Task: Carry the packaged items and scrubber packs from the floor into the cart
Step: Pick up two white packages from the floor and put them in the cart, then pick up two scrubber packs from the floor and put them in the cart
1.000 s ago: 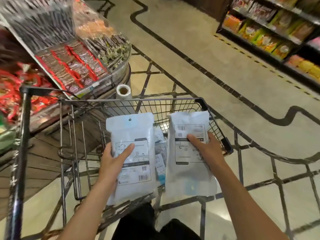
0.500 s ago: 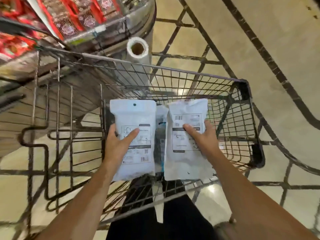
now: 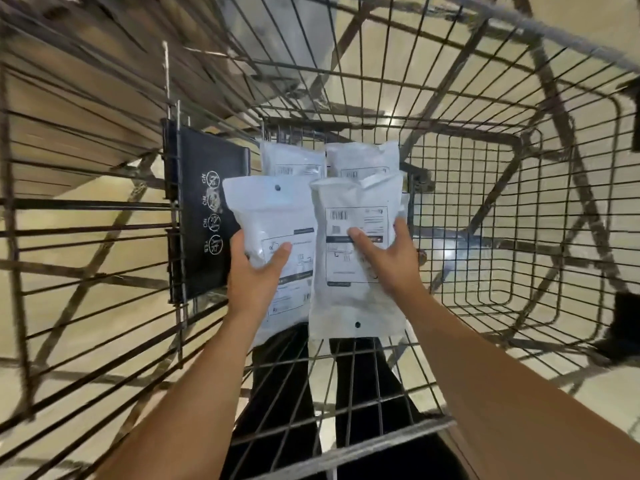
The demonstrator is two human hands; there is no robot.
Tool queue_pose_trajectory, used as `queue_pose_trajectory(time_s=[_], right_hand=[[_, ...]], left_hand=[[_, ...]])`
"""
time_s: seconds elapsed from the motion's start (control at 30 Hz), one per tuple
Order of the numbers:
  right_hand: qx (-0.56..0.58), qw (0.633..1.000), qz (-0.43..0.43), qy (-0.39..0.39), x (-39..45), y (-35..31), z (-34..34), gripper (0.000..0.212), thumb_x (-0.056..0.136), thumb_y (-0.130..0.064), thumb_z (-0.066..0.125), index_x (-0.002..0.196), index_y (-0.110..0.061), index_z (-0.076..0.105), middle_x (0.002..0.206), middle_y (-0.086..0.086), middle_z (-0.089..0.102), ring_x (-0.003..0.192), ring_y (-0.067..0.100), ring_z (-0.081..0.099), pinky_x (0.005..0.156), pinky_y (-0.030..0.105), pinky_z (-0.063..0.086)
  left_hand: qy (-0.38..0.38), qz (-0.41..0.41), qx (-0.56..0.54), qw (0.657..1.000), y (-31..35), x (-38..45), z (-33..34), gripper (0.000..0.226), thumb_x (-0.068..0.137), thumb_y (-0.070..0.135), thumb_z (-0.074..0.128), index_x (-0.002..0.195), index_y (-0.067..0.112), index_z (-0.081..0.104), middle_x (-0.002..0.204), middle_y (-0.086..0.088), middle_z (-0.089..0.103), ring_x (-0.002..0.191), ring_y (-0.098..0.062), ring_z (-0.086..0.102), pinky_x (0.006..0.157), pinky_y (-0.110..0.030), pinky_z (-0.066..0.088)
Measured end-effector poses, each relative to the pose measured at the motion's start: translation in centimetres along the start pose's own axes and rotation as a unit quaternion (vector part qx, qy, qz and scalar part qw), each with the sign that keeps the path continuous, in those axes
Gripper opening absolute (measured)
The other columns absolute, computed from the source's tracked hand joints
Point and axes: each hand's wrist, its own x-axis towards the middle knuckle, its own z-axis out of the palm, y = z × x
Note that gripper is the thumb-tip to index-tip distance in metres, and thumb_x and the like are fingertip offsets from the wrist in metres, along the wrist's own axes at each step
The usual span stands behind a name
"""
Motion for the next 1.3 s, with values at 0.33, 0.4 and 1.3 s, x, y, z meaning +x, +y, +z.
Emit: queue_pose_trajectory(time_s=[0.33,0.4,1.3], right_hand=[[-0.196,0.978,0.027,0.065,0.0,-0.2,1.7,0.089,0.092,-0.067,0.063,0.154,-0.018,0.022,0.130,0.006,0.063,0.110,0.029,0.065,0.084,0.037,0.047],[-0.253,0.964,0.050,0.063,-0.3,-0.4,1.7,0.093,0.095,-0.070,0.056,0.160,-0.017,0.016,0.143,0.021,0.049,0.126,0.043,0.055,0.094,0.049,0.047],[-0.506,0.722,-0.471,0.023,-23.6,-30.9,-1.8,0.067,0.106,-0.059,0.042,0.163,-0.029,0.026,0.165,0.001,0.037,0.151,0.033,0.031,0.117,0.050,0.036]], left_hand=[[0.097,-0.003,0.225,0.970,2.3,-1.7,1.7,0.076,0.092,0.056,0.071,0.150,0.019,0.040,0.135,-0.021,0.055,0.119,-0.046,0.058,0.091,-0.051,0.046],[0.102,0.002,0.240,0.965,2.4,-1.8,1.8,0.081,0.092,0.050,0.073,0.152,0.013,0.035,0.143,-0.021,0.051,0.129,-0.043,0.052,0.097,-0.053,0.045],[0.371,0.244,0.453,0.773,16.0,-26.9,-24.8,0.064,0.099,0.047,0.057,0.157,0.021,0.047,0.157,-0.019,0.049,0.145,-0.040,0.043,0.120,-0.054,0.028]])
